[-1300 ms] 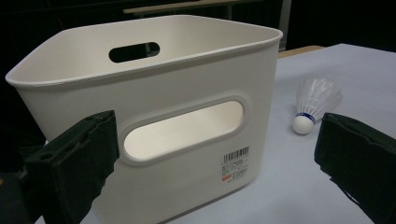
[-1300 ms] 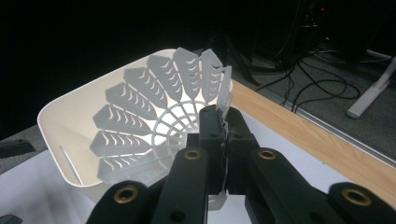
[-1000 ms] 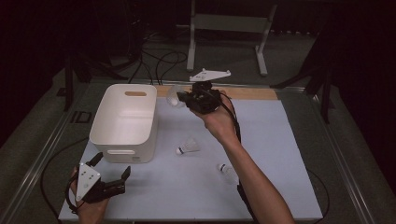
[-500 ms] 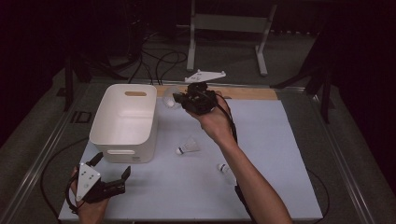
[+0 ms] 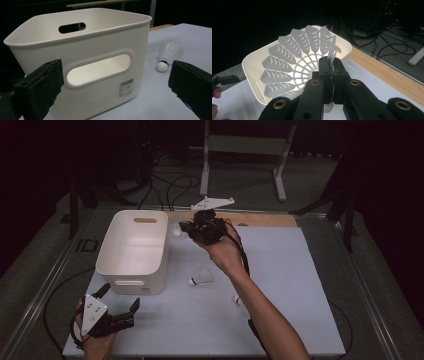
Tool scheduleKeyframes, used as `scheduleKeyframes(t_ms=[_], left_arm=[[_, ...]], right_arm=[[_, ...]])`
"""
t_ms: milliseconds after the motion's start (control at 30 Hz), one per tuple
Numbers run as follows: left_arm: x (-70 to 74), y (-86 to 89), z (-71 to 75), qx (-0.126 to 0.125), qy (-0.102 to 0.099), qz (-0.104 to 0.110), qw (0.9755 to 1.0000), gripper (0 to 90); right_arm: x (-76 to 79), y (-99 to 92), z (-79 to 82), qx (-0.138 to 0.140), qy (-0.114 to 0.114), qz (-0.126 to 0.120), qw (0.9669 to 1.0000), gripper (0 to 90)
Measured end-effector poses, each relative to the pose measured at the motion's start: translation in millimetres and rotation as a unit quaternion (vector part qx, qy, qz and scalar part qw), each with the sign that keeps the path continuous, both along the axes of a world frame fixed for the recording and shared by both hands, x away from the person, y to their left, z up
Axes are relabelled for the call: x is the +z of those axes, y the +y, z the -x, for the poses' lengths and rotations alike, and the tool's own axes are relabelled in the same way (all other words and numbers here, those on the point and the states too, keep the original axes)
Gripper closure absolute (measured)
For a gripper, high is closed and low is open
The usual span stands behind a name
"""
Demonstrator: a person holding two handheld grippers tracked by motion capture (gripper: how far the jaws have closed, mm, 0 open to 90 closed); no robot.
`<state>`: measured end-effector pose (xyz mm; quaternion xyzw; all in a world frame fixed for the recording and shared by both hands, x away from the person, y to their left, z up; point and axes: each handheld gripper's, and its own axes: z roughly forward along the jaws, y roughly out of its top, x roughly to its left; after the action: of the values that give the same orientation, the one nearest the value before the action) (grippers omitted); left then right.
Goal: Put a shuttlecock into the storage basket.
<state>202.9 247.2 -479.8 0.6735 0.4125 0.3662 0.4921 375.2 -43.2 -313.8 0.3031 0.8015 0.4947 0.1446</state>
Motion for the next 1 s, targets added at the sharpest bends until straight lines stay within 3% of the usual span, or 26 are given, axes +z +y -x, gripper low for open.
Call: scheduleKeyframes(t_ms=[1000], left_arm=[[0.2,0.9,0.3,0.001,0.000,-0.002,1.0000,0.5]], right_arm=[[-6.0,38.7,8.6,0.036,0.000,0.009,0.9993,88.7]])
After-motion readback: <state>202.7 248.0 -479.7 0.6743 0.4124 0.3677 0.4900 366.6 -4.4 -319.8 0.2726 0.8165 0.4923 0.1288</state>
